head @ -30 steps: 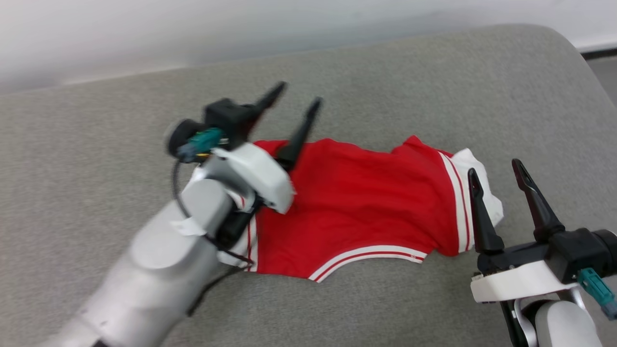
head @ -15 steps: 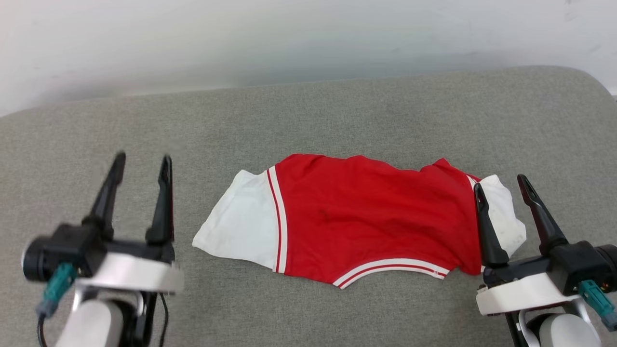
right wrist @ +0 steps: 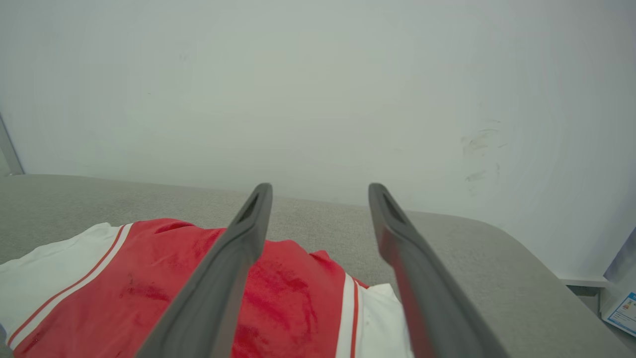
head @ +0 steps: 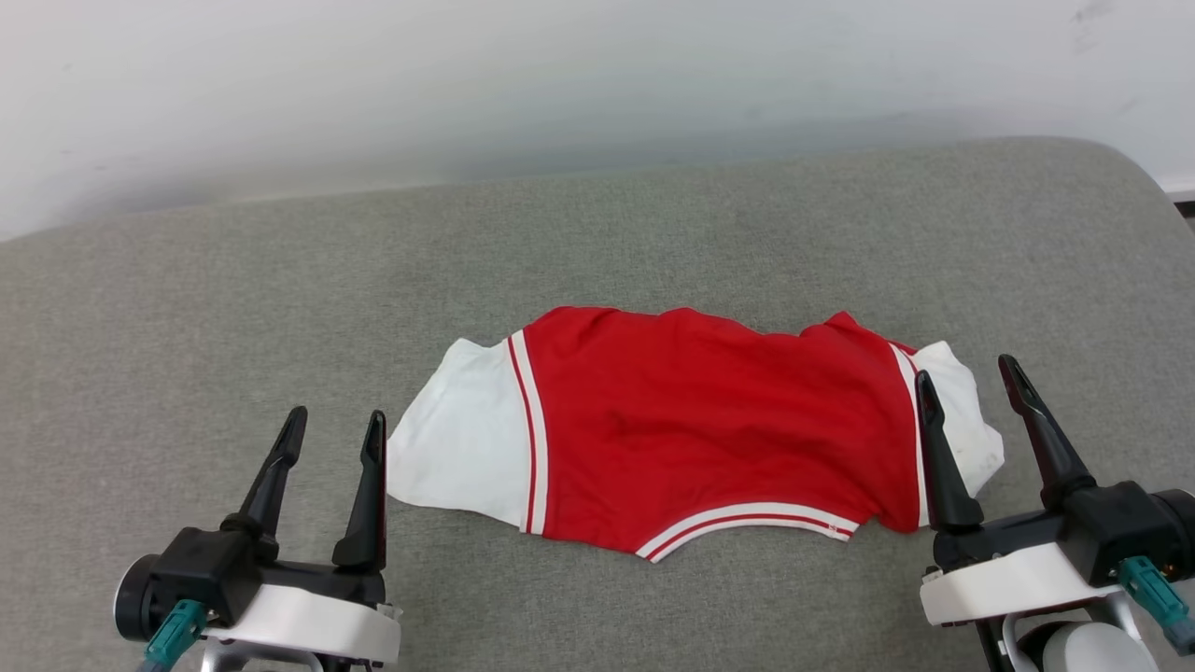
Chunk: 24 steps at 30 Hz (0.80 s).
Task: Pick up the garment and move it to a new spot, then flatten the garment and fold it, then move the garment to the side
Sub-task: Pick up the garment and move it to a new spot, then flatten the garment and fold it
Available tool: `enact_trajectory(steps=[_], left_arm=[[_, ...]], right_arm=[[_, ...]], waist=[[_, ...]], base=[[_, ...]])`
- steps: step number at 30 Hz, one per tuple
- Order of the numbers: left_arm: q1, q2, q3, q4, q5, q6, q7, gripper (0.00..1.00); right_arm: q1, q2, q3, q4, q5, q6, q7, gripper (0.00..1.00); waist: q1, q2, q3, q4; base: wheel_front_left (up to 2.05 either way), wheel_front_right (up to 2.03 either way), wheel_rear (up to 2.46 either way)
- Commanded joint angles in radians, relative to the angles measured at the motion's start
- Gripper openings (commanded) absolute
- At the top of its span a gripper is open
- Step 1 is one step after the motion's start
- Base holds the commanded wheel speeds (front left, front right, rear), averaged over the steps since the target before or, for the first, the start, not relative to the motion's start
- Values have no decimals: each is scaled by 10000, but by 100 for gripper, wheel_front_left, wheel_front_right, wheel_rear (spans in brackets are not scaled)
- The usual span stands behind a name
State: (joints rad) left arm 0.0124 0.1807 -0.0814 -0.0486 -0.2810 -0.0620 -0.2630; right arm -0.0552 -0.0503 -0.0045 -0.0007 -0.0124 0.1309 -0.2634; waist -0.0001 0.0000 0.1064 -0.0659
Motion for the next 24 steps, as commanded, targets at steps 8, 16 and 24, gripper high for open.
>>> enact_trajectory(steps=[8,16,24], left_arm=[[-777,553,-48,618,114,-22,1757,100],[-1349,1400,-436,552,201,205,6283,100],[-1683,1914,-529,647,175,253,8145,100]], right_arm=[[-28,2,27,-118,-18,-3,-21,100],[-315,2,163,-212,70,-5,-21,100],[-518,2,217,-233,203,-3,-21,100]], waist=[[1,0,592,-271],[1,0,1390,-581],[1,0,2081,-816]], base=[[0,0,0],[0,0,0],[0,0,0]])
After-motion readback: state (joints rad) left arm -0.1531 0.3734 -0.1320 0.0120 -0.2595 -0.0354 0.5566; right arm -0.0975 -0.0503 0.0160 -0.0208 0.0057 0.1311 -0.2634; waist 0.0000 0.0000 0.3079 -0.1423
